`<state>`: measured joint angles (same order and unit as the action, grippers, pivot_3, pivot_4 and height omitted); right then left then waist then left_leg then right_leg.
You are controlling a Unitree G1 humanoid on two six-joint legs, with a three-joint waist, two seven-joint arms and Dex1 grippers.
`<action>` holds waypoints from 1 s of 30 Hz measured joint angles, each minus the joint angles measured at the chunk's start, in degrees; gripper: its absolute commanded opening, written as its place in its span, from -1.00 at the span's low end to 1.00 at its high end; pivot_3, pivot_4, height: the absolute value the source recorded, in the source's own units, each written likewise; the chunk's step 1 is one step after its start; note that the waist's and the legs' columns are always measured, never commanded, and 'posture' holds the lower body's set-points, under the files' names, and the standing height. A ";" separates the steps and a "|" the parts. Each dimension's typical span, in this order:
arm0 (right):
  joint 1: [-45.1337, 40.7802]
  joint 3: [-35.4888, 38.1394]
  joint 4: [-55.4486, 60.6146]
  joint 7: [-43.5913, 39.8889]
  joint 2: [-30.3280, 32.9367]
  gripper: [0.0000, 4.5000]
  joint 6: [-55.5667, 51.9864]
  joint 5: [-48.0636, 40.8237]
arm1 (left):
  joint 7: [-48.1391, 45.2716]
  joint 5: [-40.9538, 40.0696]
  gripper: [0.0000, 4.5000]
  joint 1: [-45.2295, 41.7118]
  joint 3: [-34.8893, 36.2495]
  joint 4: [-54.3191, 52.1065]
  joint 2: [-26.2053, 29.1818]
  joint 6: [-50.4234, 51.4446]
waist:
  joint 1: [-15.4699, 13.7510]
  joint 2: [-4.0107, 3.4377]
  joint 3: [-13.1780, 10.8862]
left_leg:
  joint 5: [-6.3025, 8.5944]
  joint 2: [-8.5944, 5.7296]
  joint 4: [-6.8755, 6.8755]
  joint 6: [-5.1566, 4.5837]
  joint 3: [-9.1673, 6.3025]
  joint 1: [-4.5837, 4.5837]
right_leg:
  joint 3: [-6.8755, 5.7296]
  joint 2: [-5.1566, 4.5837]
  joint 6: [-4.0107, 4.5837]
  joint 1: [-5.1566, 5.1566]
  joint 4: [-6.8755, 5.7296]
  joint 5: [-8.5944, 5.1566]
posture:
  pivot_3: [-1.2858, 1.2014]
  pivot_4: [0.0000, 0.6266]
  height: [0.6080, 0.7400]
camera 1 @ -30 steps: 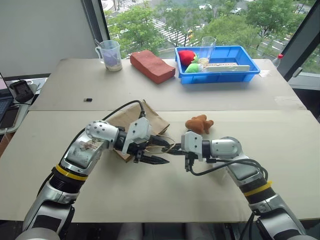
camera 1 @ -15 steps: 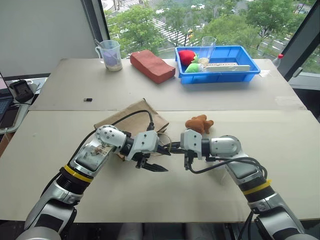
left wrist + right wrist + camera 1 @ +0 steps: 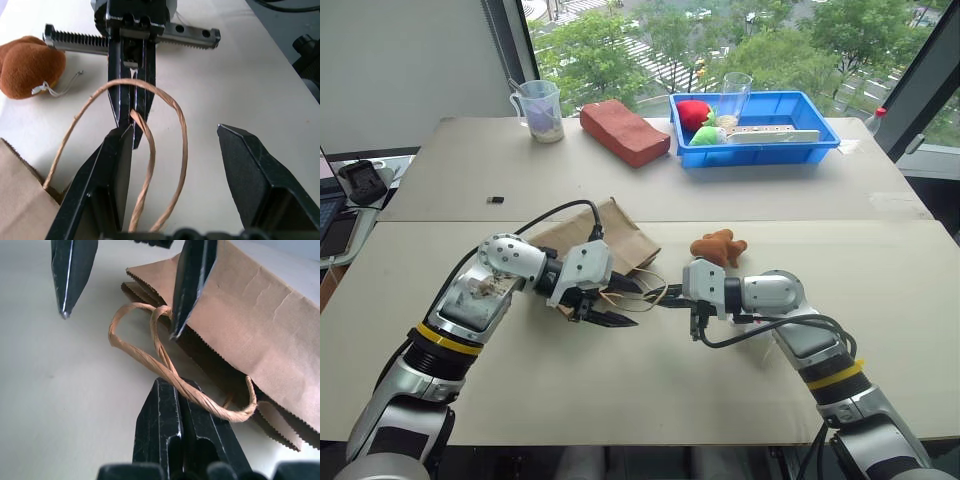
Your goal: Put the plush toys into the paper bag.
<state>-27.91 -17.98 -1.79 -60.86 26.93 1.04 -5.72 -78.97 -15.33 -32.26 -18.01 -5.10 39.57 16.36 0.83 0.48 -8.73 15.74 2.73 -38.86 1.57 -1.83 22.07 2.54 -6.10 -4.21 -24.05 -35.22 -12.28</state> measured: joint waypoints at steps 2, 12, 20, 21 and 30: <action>-0.08 -0.01 0.42 -0.12 -0.15 -1.00 -0.12 -0.02 | -0.16 0.33 0.26 0.87 -1.10 0.11 -0.91 -0.99 | -0.09 0.00 0.00 | 0.00 0.00 -0.02 0.00 0.00 0.01 | 0.00 0.00 0.00 0.00 0.00 0.00 | 0.03 -0.52 1.00; -0.07 -0.02 0.46 -0.34 -0.09 -1.00 -0.17 -0.01 | -0.36 1.80 0.26 1.34 -1.51 0.19 -1.72 -2.62 | -0.06 0.00 0.00 | 0.00 0.00 -0.02 0.00 0.00 0.00 | 0.00 0.00 0.00 0.01 0.00 0.00 | 0.03 -0.52 1.00; -0.08 0.30 0.46 -0.37 0.36 -1.00 -0.18 0.00 | -0.45 1.32 0.26 -3.97 0.20 3.12 -1.83 -2.16 | 0.04 0.00 0.00 | 0.00 0.00 0.00 -0.01 0.00 -0.01 | 0.00 0.00 0.00 0.00 -0.03 0.00 | 0.03 -0.52 1.00; -0.08 0.30 0.45 -0.36 0.40 -1.00 -0.18 0.00 | -0.49 0.65 0.26 -3.96 0.64 2.56 -1.79 -1.33 | 0.09 0.00 0.00 | 0.01 0.00 0.01 -0.01 0.00 -0.01 | 0.00 0.00 0.00 -0.01 -0.03 0.00 | 0.03 -0.52 1.00; -0.08 0.29 0.43 -0.36 0.37 -1.00 -0.18 0.00 | -1.40 -0.56 0.26 -1.36 0.90 -1.65 -1.09 -0.35 | 0.10 0.00 0.00 | 0.01 0.00 -0.02 -0.02 0.00 0.00 | 0.00 0.00 0.00 -0.01 -0.02 0.00 | 0.03 -0.52 1.00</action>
<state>-27.99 -17.70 -1.36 -61.23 27.30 0.87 -5.73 -80.38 -15.89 -33.62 -17.11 -6.74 38.48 16.01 0.93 0.48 -8.73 15.75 2.73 -38.88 1.55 -1.82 22.07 2.54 -6.10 -4.21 -24.06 -35.24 -12.29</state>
